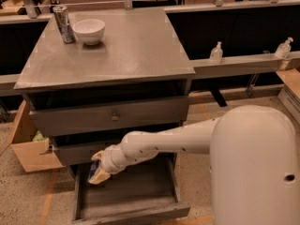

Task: Place rxbar blueberry into bottom drawer

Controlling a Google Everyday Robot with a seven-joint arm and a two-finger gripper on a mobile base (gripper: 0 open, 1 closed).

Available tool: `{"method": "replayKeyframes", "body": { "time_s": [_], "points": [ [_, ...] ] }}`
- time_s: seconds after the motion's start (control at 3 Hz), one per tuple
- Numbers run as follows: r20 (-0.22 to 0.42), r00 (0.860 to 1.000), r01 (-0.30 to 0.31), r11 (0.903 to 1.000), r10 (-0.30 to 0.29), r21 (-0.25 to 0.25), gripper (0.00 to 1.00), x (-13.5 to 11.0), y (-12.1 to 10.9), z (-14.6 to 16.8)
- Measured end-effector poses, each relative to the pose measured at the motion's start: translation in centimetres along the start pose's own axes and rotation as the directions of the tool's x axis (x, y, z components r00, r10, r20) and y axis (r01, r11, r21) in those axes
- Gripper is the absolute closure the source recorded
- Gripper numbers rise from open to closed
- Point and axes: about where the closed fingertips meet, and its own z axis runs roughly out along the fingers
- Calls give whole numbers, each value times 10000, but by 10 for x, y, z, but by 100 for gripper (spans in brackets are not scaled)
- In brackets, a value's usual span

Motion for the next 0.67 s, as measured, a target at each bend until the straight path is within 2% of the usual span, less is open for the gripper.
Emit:
{"method": "replayKeyframes", "body": {
  "time_s": [0.67],
  "points": [
    [802, 9951, 500, 9942, -577, 952, 100, 52, 30, 37]
  ]
}}
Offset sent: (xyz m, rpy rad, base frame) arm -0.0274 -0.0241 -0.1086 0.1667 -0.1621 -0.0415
